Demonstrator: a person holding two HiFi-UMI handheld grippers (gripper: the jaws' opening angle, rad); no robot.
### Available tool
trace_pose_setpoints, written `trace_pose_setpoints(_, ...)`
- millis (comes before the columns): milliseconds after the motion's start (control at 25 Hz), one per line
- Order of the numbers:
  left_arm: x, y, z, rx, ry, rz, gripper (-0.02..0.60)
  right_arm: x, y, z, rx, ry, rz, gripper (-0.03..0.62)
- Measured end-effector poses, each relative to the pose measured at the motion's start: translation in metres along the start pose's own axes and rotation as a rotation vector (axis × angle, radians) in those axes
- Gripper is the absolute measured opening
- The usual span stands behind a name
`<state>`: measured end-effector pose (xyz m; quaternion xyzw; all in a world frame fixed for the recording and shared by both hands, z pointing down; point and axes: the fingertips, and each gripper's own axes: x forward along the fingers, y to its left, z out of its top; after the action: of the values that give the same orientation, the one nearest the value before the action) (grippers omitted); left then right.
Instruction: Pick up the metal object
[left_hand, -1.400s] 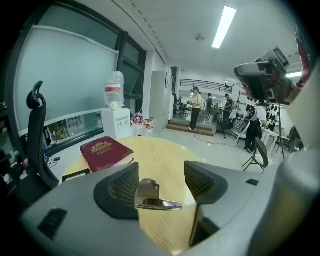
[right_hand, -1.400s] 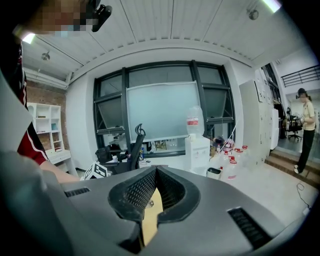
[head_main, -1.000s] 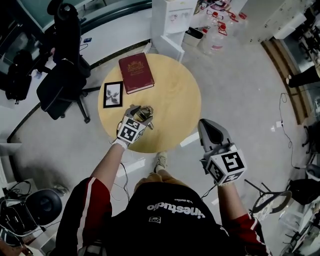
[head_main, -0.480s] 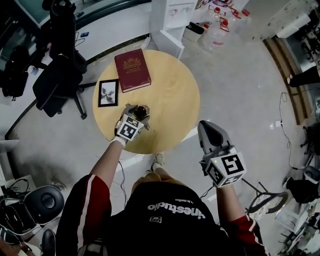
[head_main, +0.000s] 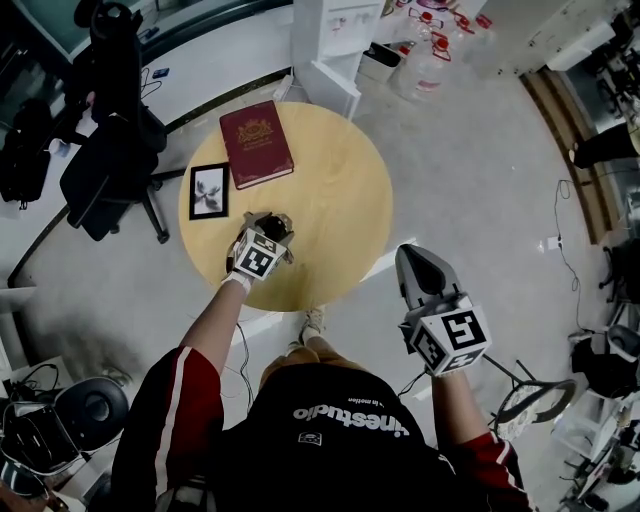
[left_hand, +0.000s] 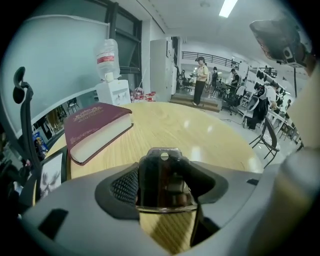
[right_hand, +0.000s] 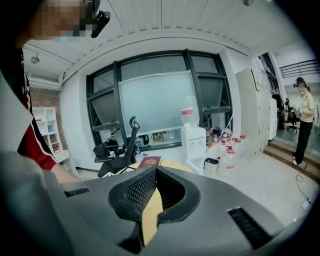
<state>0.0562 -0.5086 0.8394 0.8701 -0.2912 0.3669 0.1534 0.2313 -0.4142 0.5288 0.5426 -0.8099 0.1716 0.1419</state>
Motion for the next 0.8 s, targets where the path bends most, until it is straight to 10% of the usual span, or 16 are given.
trace_pose_setpoints(800, -0.049, -0.027, 0.02, 0.047, -0.066, 0.027, 0.298, -0.028, 0.007, 0.002, 0.013, -0.026, -0.035, 0.029)
